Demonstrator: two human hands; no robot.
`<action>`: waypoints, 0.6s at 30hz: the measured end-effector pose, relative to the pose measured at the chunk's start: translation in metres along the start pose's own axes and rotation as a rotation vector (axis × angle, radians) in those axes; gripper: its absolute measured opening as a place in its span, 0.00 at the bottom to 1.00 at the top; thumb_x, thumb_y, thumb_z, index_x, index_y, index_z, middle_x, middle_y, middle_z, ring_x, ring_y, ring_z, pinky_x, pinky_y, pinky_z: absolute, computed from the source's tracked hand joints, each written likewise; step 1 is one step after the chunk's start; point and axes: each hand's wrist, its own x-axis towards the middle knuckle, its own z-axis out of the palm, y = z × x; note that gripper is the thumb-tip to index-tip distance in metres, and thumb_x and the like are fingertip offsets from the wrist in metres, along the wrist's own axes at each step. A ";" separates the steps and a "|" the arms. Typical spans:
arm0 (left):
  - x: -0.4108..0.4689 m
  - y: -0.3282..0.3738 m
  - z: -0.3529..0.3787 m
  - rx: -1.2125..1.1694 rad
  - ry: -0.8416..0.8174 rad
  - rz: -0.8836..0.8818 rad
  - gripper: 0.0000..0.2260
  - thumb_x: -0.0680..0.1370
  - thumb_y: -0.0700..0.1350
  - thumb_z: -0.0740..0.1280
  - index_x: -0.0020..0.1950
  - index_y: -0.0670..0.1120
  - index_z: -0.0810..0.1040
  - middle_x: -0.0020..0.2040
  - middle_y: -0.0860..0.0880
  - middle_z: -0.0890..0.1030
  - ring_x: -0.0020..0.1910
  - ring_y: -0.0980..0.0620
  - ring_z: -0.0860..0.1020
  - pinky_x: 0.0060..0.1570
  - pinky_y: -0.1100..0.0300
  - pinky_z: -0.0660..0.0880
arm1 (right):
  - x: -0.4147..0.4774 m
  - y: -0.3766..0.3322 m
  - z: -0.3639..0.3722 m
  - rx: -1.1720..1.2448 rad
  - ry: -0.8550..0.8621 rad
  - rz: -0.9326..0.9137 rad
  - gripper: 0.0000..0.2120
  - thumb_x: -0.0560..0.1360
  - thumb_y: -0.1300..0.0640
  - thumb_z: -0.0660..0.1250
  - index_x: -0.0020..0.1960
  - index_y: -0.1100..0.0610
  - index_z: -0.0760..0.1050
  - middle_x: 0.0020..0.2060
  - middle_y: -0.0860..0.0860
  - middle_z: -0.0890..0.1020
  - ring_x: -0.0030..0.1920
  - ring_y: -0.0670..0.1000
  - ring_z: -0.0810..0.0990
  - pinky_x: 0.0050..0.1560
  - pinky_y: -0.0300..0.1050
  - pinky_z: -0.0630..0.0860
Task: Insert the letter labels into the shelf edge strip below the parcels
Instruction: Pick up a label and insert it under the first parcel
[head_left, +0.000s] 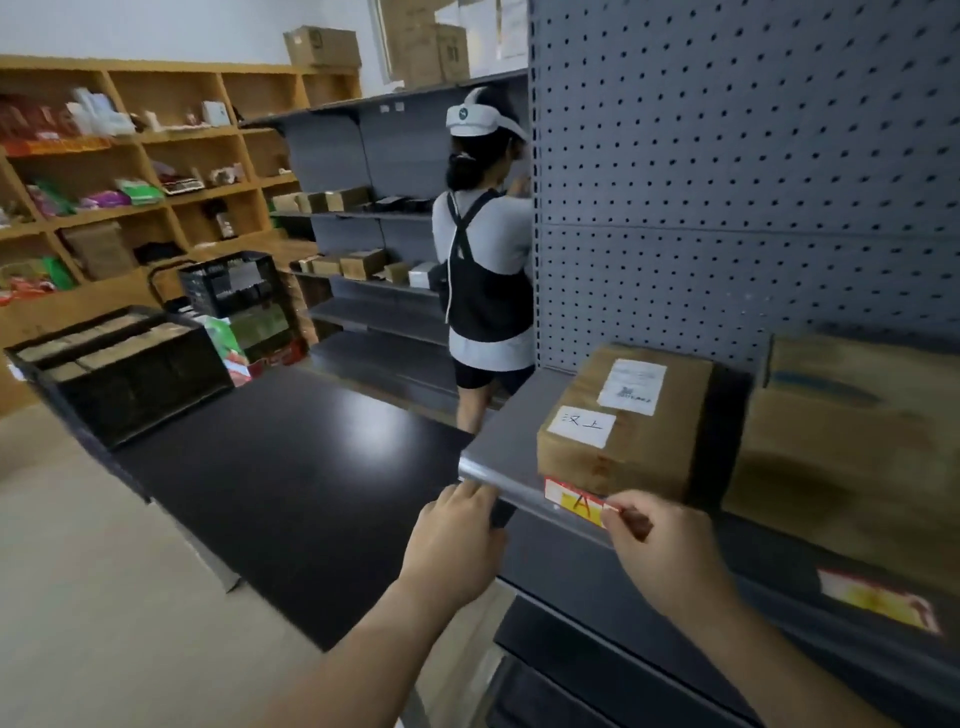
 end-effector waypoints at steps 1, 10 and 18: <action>0.011 -0.001 0.006 -0.009 -0.017 0.047 0.15 0.75 0.51 0.64 0.61 0.52 0.72 0.60 0.53 0.75 0.59 0.49 0.73 0.54 0.54 0.71 | -0.002 0.002 0.000 -0.025 0.026 0.033 0.03 0.76 0.55 0.69 0.48 0.50 0.81 0.39 0.41 0.83 0.41 0.39 0.81 0.37 0.28 0.76; 0.069 -0.028 0.045 -0.074 -0.173 0.428 0.19 0.76 0.48 0.66 0.67 0.52 0.70 0.62 0.51 0.74 0.61 0.49 0.72 0.57 0.52 0.72 | -0.032 -0.022 0.025 -0.121 0.226 0.375 0.04 0.76 0.53 0.68 0.47 0.45 0.81 0.36 0.39 0.81 0.40 0.37 0.79 0.36 0.29 0.72; 0.079 -0.046 0.063 -0.060 -0.117 0.558 0.19 0.77 0.45 0.64 0.68 0.53 0.70 0.60 0.52 0.73 0.61 0.49 0.71 0.60 0.52 0.69 | -0.042 -0.037 0.047 -0.142 0.318 0.473 0.04 0.76 0.55 0.69 0.49 0.48 0.82 0.39 0.38 0.82 0.42 0.35 0.79 0.40 0.27 0.73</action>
